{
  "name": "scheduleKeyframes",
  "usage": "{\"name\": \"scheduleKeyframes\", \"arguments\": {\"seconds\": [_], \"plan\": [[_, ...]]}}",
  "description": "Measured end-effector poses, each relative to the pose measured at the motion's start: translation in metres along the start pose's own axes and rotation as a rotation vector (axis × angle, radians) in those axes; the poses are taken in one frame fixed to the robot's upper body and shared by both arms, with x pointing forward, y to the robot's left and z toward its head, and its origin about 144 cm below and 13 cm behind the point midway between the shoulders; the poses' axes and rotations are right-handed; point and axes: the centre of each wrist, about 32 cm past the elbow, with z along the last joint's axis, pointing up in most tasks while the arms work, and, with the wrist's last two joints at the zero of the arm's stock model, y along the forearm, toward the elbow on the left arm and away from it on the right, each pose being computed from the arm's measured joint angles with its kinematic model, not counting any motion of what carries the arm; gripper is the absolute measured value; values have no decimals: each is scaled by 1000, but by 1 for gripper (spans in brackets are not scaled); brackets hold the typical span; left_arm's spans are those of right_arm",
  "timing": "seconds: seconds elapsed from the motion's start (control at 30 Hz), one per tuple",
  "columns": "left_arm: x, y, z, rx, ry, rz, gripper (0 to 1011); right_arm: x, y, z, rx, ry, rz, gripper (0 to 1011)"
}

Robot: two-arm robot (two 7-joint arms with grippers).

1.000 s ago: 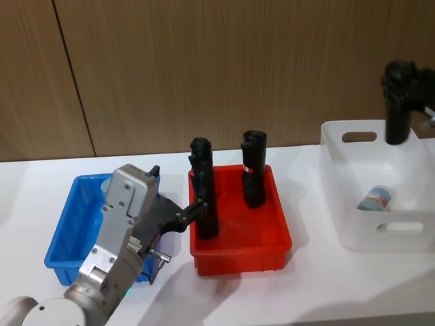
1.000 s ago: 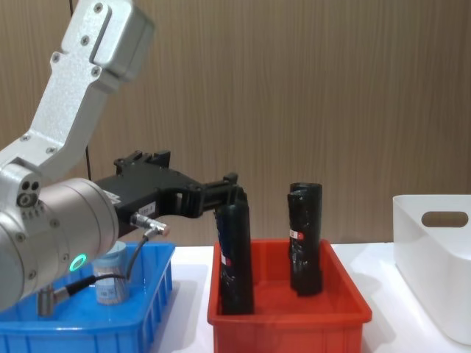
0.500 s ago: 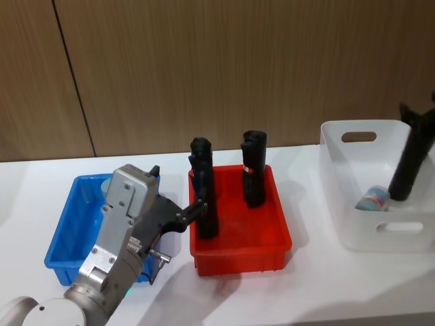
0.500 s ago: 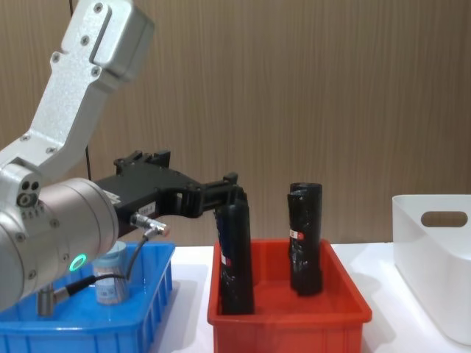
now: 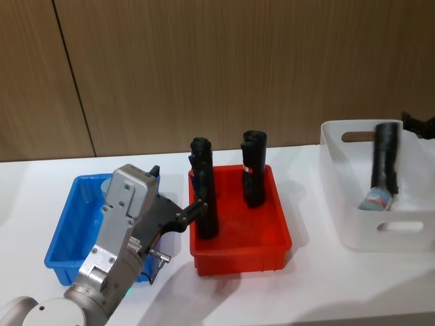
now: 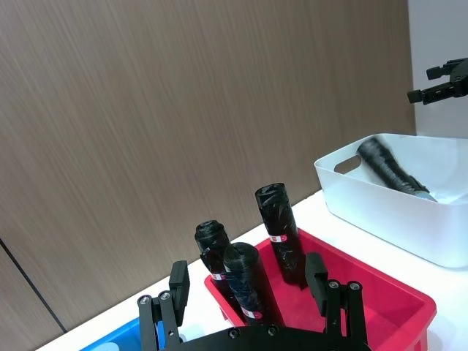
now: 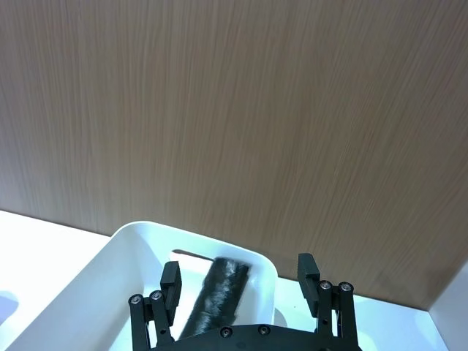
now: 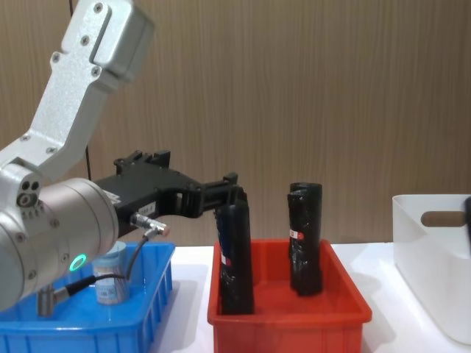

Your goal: Pick the cotton swabs from the blue box and place them into the white box.

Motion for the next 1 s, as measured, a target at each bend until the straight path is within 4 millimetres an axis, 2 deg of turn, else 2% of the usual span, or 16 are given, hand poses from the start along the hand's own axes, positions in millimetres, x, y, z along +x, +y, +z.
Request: {"name": "scheduleKeyframes", "arguments": {"seconds": [1.0], "plan": [[0, 0, 0, 0, 0, 0, 1004, 2, -1, -4, -7, 4, -3, 1002]]}}
